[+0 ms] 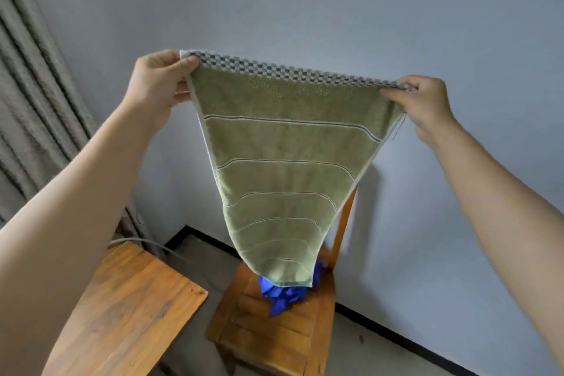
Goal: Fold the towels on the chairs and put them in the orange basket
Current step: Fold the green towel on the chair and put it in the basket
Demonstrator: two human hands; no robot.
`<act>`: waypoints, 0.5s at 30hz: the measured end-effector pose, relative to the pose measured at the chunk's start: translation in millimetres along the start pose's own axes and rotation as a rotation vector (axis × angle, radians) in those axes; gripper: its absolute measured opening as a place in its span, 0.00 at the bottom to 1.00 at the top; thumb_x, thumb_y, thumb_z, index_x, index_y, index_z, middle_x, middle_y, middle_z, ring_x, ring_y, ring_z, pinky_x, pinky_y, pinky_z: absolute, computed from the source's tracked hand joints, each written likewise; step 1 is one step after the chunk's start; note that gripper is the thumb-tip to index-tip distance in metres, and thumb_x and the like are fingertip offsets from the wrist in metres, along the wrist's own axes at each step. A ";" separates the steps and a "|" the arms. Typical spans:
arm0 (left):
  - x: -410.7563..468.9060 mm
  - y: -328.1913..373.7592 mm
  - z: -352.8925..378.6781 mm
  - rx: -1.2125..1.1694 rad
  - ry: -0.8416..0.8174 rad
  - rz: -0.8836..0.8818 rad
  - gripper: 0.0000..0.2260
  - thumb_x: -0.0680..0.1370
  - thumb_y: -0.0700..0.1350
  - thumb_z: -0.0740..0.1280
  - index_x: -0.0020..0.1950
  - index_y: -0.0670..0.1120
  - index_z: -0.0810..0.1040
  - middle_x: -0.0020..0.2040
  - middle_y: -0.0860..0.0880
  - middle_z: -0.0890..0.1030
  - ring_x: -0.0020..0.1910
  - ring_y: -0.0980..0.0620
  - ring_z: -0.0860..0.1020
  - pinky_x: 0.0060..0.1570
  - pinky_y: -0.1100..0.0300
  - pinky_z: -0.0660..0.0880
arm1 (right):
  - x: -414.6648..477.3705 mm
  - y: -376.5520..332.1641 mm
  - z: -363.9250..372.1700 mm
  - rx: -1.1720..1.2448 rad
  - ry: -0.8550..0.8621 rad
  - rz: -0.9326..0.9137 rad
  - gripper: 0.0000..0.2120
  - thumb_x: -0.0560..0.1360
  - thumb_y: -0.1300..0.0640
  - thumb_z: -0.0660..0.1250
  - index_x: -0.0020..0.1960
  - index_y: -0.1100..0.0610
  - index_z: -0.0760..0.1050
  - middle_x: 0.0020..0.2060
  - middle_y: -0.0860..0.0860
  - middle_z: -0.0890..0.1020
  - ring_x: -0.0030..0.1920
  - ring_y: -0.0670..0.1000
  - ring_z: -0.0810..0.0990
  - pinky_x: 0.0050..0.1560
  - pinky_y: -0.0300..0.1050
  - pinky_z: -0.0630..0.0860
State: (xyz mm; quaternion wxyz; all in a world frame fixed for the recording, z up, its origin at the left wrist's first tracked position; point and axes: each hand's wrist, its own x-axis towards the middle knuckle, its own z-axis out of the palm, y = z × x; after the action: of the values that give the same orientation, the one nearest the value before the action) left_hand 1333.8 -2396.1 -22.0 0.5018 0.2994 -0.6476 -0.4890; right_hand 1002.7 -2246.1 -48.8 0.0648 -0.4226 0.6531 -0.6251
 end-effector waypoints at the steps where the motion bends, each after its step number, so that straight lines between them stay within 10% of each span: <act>1: -12.7 -0.1 -2.0 0.013 0.003 0.007 0.15 0.78 0.40 0.64 0.33 0.48 0.82 0.28 0.55 0.81 0.27 0.59 0.79 0.34 0.63 0.78 | -5.4 -1.5 -6.5 0.050 -0.072 0.024 0.10 0.69 0.64 0.72 0.34 0.54 0.75 0.25 0.41 0.76 0.31 0.40 0.74 0.37 0.35 0.70; 5: -83.1 -1.6 6.2 0.004 0.052 -0.002 0.18 0.77 0.39 0.63 0.31 0.51 0.83 0.28 0.56 0.82 0.27 0.62 0.79 0.30 0.68 0.76 | -39.6 8.2 -46.7 0.257 -0.419 0.130 0.08 0.58 0.59 0.77 0.31 0.57 0.78 0.25 0.44 0.81 0.28 0.40 0.80 0.31 0.33 0.77; 10: -185.6 -23.7 29.0 -0.031 0.026 -0.158 0.07 0.69 0.43 0.69 0.32 0.49 0.84 0.29 0.54 0.82 0.28 0.60 0.79 0.30 0.68 0.77 | -76.3 54.7 -88.7 0.244 -0.671 0.261 0.40 0.33 0.42 0.82 0.39 0.62 0.77 0.30 0.48 0.84 0.31 0.44 0.82 0.32 0.36 0.79; 15: -260.0 -88.8 47.9 -0.016 0.128 -0.418 0.11 0.76 0.37 0.63 0.37 0.44 0.81 0.27 0.53 0.80 0.25 0.60 0.77 0.25 0.69 0.74 | -121.0 116.7 -92.4 0.134 -0.802 0.446 0.08 0.64 0.60 0.77 0.37 0.61 0.79 0.28 0.49 0.83 0.32 0.48 0.81 0.31 0.36 0.78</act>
State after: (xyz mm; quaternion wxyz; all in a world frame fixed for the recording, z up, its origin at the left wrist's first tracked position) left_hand 1361.9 -2182.1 -198.6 0.4321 0.4533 -0.5344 -0.5677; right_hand 967.9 -2115.3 -184.8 0.4724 -0.4748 0.6096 -0.4240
